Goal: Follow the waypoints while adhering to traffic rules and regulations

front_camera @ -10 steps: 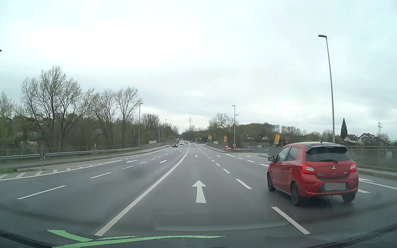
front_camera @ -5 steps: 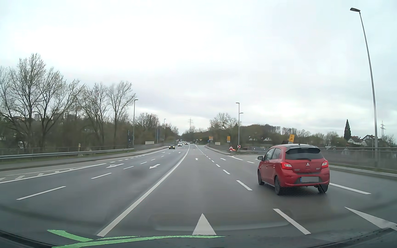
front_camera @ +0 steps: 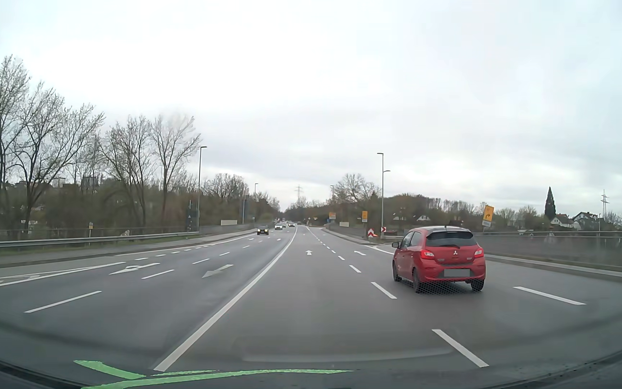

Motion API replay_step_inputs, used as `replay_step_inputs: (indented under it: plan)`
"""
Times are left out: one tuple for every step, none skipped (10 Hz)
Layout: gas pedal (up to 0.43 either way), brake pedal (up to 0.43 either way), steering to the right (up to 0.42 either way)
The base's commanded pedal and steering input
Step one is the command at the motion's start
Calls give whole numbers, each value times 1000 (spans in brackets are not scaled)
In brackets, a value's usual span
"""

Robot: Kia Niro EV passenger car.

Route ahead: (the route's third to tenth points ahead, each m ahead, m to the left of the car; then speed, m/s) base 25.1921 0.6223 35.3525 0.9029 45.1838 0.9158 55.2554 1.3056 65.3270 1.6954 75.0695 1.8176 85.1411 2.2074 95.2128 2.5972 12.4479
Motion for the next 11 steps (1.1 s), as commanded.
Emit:
replay_step_inputs:
  plan:
    - [189, 0, -1]
    - [189, 0, -1]
    - [189, 0, -1]
    - [189, 0, -1]
    - [189, 0, -1]
    - [189, 0, -1]
    - [189, 0, -1]
    - [189, 0, -1]
    - [189, 0, -1]
    - [189, 0, -1]
    - [189, 0, -1]
